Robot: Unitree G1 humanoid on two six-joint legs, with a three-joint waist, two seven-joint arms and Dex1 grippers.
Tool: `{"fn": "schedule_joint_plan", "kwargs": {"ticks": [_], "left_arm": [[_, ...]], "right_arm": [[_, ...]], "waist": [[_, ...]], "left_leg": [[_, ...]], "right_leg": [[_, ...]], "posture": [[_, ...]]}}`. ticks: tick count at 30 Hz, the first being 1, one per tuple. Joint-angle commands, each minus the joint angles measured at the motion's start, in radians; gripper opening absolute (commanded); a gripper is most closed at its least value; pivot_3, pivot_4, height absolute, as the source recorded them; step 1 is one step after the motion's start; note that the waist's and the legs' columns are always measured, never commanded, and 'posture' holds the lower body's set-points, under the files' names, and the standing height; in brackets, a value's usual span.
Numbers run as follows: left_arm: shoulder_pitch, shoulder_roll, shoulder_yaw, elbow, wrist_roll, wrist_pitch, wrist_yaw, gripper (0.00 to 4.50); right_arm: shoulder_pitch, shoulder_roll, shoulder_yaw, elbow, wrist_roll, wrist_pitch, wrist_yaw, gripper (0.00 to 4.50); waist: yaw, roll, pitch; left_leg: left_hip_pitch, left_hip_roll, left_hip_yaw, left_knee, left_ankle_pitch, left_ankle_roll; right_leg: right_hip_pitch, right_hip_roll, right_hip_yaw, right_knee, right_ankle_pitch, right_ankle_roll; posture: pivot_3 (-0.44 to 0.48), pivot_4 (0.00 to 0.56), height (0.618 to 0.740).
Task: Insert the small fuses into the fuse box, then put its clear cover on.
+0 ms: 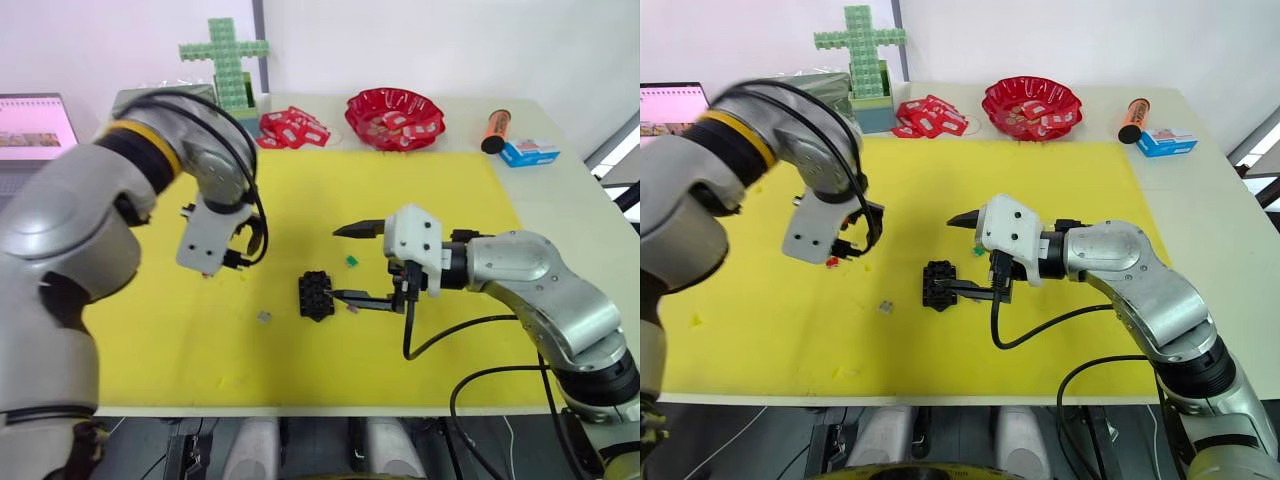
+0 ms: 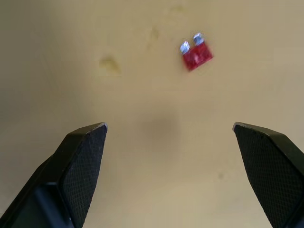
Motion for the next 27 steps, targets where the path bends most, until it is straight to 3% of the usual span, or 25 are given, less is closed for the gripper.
{"fn": "schedule_joint_plan", "kwargs": {"ticks": [1, 5, 7, 10, 13, 16, 20, 21, 22, 24, 27], "left_arm": [[-0.079, 0.126, -0.035, -0.059, -0.239, 0.122, -0.17, 4.46], [-0.157, 0.278, -0.127, -0.237, -0.534, 0.449, -0.192, 4.46], [-0.164, 0.328, -0.112, -0.322, -0.688, 0.689, -0.192, 4.46], [-0.118, 0.384, 0.084, -0.348, -0.972, 1.276, -0.192, 4.46], [-0.031, 0.442, 0.288, -0.312, -1.006, 1.576, -0.192, 4.46], [0.106, 0.537, 0.541, -0.378, -1.125, 1.962, -0.131, 4.46], [0.403, 0.598, 0.957, -0.451, -1.375, 2.304, 0.224, 4.46], [0.525, 0.619, 1.075, -0.476, -1.478, 2.389, 0.324, 4.46], [0.731, 0.62, 1.245, -0.541, -1.599, 2.439, 0.444, 4.46], [1.09, 0.566, 1.57, -0.661, -1.841, 2.534, 0.655, 4.46], [1.345, 0.445, 1.809, -0.819, -2.059, 2.508, 0.972, 4.46]], "right_arm": [[-0.016, -0.02, -0.045, -0.004, 0.008, -0.027, 0.023, 4.5], [-0.021, -0.018, -0.041, 0.017, 0.006, -0.047, 0.04, 4.5], [-0.024, -0.012, -0.037, 0.027, 0.002, -0.056, 0.044, 4.5], [-0.022, -0.006, -0.028, 0.037, -0.008, -0.072, 0.048, 4.5], [-0.016, -0.007, -0.029, 0.036, -0.005, -0.076, 0.055, 4.5], [-0.02, -0.008, -0.024, 0.042, -0.008, -0.085, 0.07, 4.5], [-0.034, 0.003, -0.015, 0.058, -0.008, -0.091, 0.08, 4.5], [-0.036, 0.006, -0.013, 0.062, -0.008, -0.092, 0.083, 4.5], [-0.041, 0.011, -0.005, 0.068, -0.009, -0.095, 0.089, 4.5], [-0.054, 0.021, 0.012, 0.081, -0.012, -0.102, 0.102, 4.5], [-0.059, 0.028, 0.021, 0.094, -0.014, -0.113, 0.118, 4.5]], "waist": [[-0.01, 0.0, 0.0], [-0.013, 0.001, 0.0], [-0.007, 0.001, 0.0], [-0.007, 0.001, 0.0], [-0.015, 0.002, 0.0], [-0.03, 0.003, 0.0], [-0.034, 0.002, 0.0], [-0.034, 0.002, 0.0], [-0.035, 0.003, 0.0], [-0.04, 0.005, -0.001], [-0.029, -0.003, 0.0]], "left_leg": [[0.0, 0.0, 0.0, 0.0, 0.0, 0.0], [0.0, 0.004, -0.002, -0.001, 0.0, 0.0], [0.0, 0.007, -0.002, 0.0, 0.0, 0.0], [0.0, 0.007, -0.003, 0.002, 0.0, 0.0], [0.001, 0.007, -0.003, 0.002, 0.0, 0.0], [0.004, 0.007, 0.0, 0.0, -0.001, 0.001], [0.005, 0.011, -0.002, 0.0, -0.001, 0.001], [0.006, 0.011, -0.002, 0.0, -0.001, 0.001], [0.008, 0.011, -0.002, -0.001, -0.001, 0.001], [0.014, 0.011, 0.0, -0.003, -0.001, 0.001], [0.017, 0.012, -0.001, -0.003, -0.002, 0.001]], "right_leg": [[0.0, 0.001, 0.0, 0.0, 0.0, 0.0], [0.0, 0.003, 0.0, 0.0, -0.001, 0.0], [0.001, 0.003, 0.001, 0.0, -0.001, 0.0], [0.002, 0.003, 0.001, 0.001, -0.001, 0.001], [0.001, 0.004, 0.001, 0.003, -0.002, 0.003], [0.0, 0.005, 0.003, 0.007, -0.004, 0.004], [-0.001, 0.008, 0.003, 0.017, -0.008, 0.001], [-0.001, 0.008, 0.003, 0.016, -0.009, 0.001], [0.0, 0.008, 0.003, 0.016, -0.009, 0.001], [0.003, 0.006, 0.005, 0.017, -0.009, 0.0], [0.006, 0.001, 0.005, 0.018, -0.01, -0.002]], "posture": [[0.0, 0.15, 0.74], [0.0, 0.15, 0.74], [0.0, 0.15, 0.74], [0.0, 0.15, 0.74], [0.0, 0.15, 0.74], [0.0, 0.15, 0.74], [0.0, 0.15, 0.74], [0.0, 0.15, 0.74], [0.0, 0.15, 0.74], [0.0, 0.15, 0.74], [0.0, 0.15, 0.74]]}}
